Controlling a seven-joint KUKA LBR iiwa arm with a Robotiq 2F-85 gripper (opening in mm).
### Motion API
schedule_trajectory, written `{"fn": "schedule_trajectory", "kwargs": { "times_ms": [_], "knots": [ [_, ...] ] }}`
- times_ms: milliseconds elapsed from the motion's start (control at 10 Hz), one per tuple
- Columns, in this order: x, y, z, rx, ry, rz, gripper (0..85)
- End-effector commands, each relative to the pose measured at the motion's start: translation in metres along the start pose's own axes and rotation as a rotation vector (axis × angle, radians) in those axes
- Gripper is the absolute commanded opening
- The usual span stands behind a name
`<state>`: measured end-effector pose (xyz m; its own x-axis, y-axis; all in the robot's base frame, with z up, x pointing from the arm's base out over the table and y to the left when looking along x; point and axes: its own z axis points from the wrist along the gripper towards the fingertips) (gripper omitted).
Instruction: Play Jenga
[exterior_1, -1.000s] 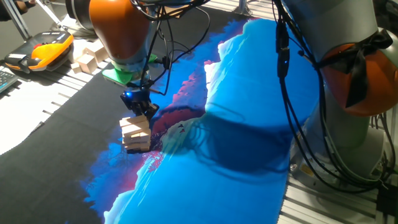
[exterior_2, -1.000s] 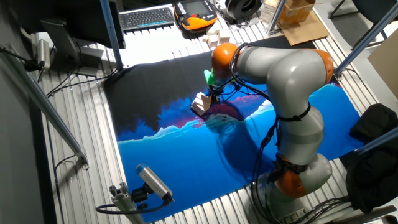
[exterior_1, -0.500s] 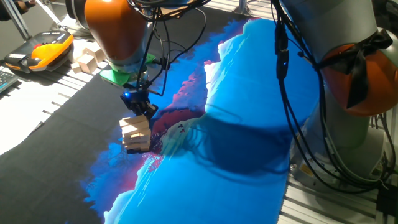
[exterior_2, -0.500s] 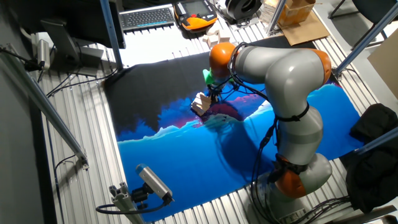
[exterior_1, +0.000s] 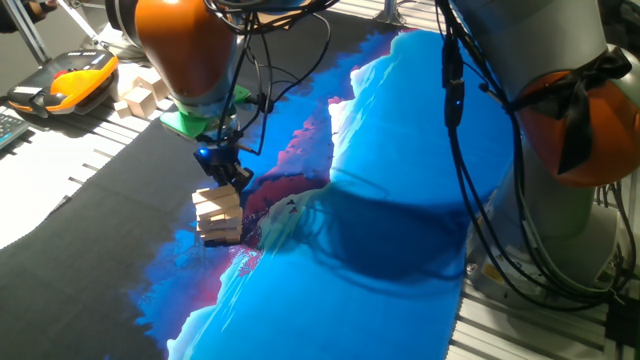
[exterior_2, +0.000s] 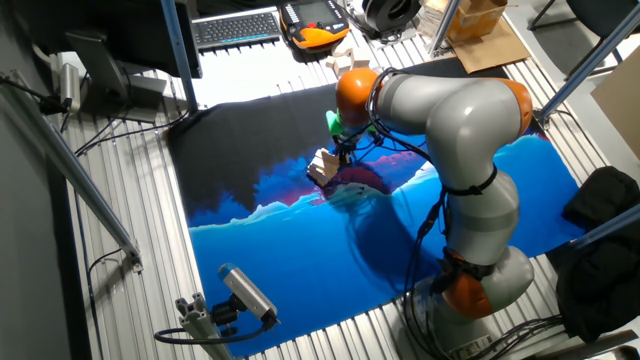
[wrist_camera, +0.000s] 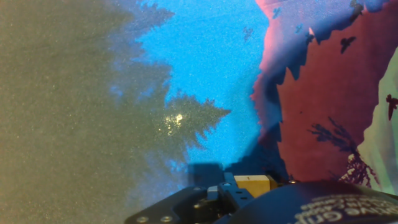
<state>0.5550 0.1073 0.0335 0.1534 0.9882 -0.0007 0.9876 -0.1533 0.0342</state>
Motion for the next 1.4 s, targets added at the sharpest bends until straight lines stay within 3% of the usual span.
{"fn": "schedule_trajectory", "kwargs": {
  "times_ms": [0, 1300],
  "knots": [
    [-0.0004, 0.0004, -0.0001, 0.0, 0.0, 0.002, 17.0],
    [-0.0031, 0.004, -0.0004, 0.023, -0.024, 0.024, 17.0]
  ]
}}
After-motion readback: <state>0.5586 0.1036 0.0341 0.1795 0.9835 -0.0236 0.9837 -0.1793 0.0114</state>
